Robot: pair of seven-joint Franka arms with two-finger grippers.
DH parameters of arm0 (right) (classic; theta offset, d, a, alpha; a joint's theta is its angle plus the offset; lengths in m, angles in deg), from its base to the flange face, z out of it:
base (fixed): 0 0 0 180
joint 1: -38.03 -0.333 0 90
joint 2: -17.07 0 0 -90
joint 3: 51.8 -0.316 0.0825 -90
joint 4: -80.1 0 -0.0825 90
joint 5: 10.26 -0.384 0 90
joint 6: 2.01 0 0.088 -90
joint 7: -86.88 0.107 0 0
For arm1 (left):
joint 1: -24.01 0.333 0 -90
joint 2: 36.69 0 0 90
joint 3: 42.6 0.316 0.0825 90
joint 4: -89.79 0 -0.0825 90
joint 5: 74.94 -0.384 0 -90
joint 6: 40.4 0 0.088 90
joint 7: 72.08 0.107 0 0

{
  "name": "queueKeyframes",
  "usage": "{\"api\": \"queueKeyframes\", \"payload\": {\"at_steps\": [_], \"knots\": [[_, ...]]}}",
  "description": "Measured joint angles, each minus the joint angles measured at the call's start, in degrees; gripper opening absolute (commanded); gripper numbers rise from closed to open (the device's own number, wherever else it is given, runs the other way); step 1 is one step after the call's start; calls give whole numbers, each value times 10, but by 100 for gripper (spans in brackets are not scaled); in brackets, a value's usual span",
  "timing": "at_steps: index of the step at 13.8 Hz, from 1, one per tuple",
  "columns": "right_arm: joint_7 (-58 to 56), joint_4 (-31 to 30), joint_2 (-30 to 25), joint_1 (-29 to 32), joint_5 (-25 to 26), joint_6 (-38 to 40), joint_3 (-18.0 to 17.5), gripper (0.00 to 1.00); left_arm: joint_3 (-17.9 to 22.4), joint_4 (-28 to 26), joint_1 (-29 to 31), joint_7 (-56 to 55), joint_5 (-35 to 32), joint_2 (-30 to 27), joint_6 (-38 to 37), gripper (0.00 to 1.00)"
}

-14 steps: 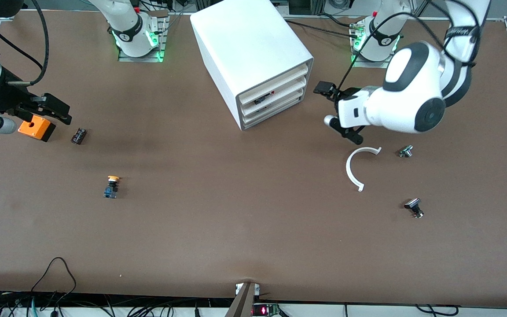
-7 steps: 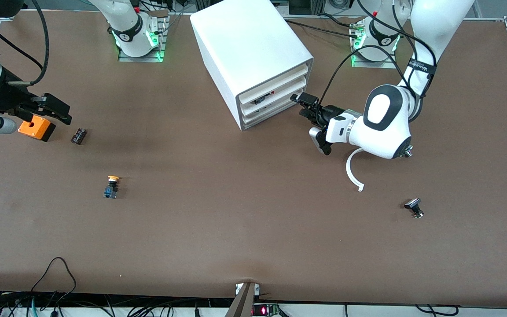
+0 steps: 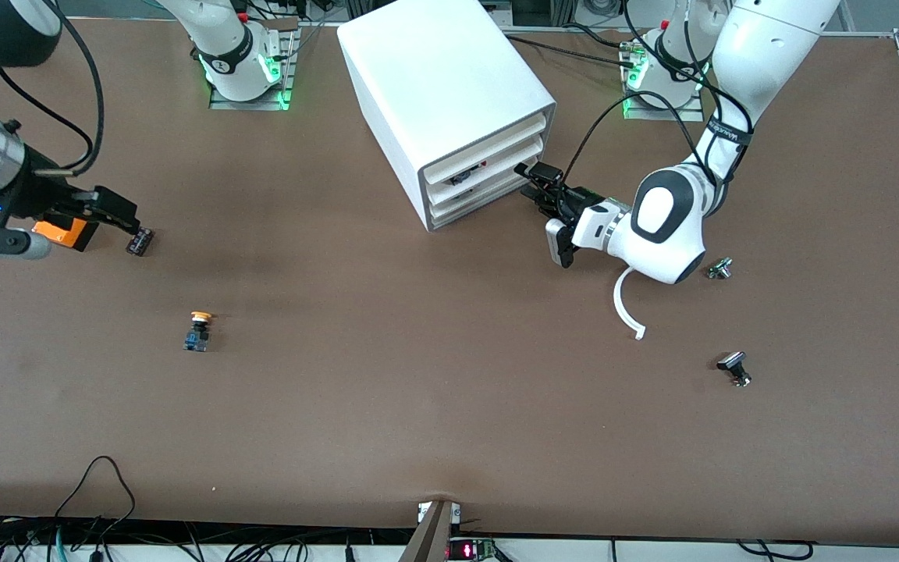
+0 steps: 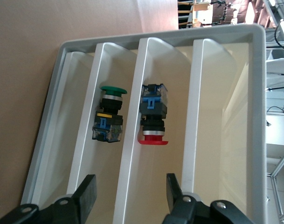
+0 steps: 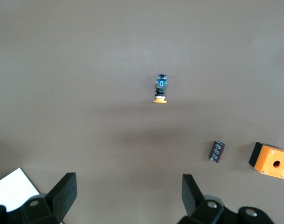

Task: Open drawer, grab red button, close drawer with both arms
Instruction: 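Pull the drawer open with the left gripper while the right gripper approaches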

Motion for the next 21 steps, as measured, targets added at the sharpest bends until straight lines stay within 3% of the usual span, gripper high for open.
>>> {"api": "queueKeyframes", "payload": {"at_steps": [3,8,11,12,15,21], "knots": [[0,-3,36,0,1,-26,0,100,-4,-15,-1,26,9,7,0,51],[-1,-5,79,-6,1,-47,-2,100,-6,-29,-14,52,22,20,0,44],[-1,-5,90,-33,1,-47,-5,100,-6,-32,-15,57,23,30,0,4],[0,-5,93,-50,1,-51,-5,100,-6,-32,-15,60,23,33,0,0],[35,-5,104,-105,0,-70,-7,100,-6,-30,-14,74,29,33,-7,0],[237,-5,128,-203,1,-134,-8,100,12,3,-4,77,14,35,-2,0]]}}
